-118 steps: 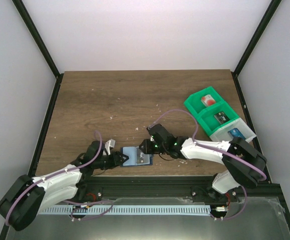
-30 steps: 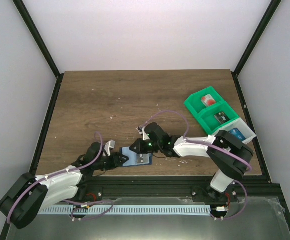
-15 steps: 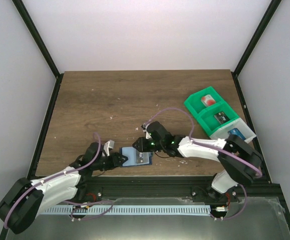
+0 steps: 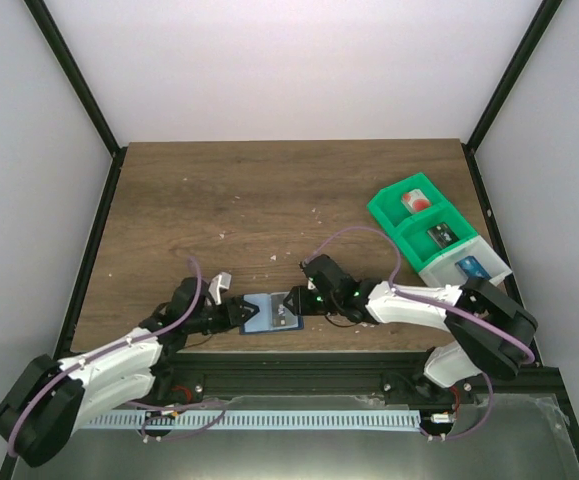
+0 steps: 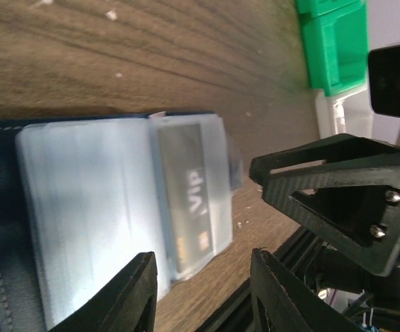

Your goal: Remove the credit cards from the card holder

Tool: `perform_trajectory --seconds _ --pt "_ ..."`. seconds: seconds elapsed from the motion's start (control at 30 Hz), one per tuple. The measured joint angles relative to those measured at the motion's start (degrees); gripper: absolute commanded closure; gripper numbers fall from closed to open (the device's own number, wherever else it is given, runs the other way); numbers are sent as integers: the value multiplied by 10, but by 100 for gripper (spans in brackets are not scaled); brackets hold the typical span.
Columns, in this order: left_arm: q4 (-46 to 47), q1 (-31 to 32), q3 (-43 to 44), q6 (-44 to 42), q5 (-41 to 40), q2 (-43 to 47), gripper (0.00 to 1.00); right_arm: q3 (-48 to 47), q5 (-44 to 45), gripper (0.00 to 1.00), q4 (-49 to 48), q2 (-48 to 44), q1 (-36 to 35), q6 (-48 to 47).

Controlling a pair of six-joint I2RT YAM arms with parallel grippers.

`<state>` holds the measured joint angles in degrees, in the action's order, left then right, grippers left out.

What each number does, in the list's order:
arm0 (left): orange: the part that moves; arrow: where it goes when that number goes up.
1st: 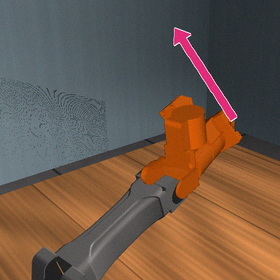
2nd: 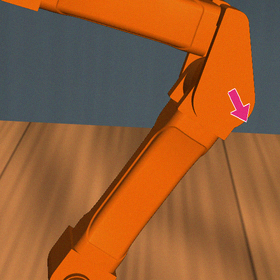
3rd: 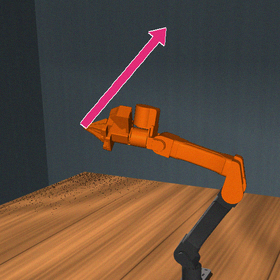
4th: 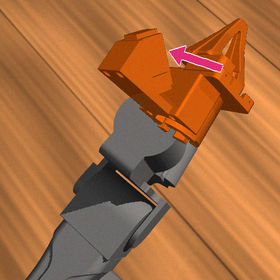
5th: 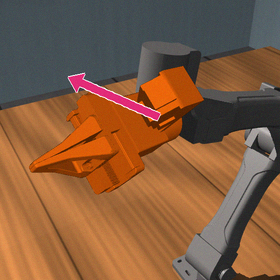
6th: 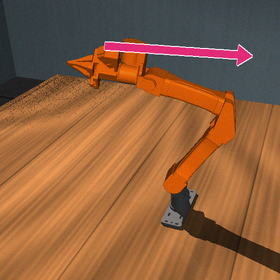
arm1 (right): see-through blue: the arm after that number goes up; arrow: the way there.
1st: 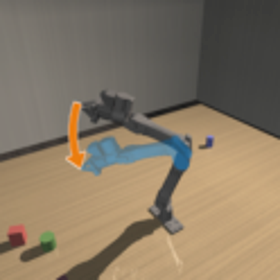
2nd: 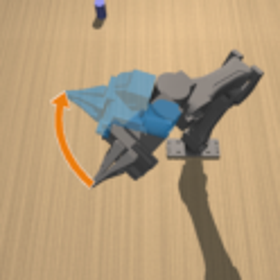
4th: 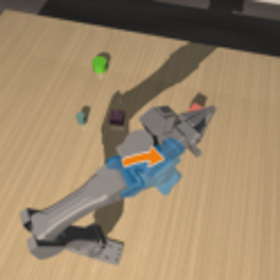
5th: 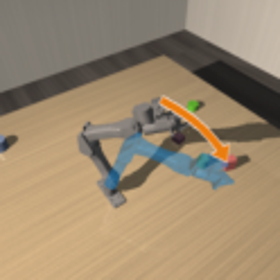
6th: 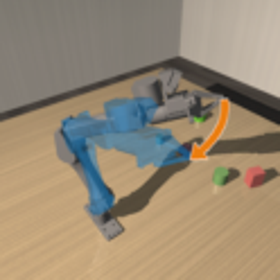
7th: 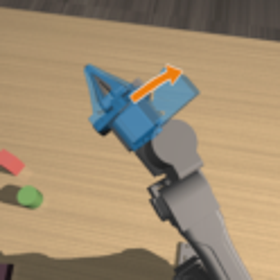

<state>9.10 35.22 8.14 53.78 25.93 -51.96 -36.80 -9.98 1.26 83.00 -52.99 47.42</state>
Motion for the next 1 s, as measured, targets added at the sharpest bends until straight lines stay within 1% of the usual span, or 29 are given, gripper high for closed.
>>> perform_trajectory --seconds 0.2,0.3,0.67,0.87,1.0 --pt "27 0 -24 0 0 -60 62 7 -3 59 -12 12 2 1" --pt "47 -1 -26 0 2 -73 62 8 -5 59 -21 23 4 0" --pt "78 -1 -28 -3 3 -95 65 9 -18 59 -48 48 7 0" --pt "89 -1 -31 -3 3 -99 65 8 -20 60 -47 48 7 0" --pt "91 -1 -33 -3 3 -99 65 -4 -16 59 -26 47 7 0"
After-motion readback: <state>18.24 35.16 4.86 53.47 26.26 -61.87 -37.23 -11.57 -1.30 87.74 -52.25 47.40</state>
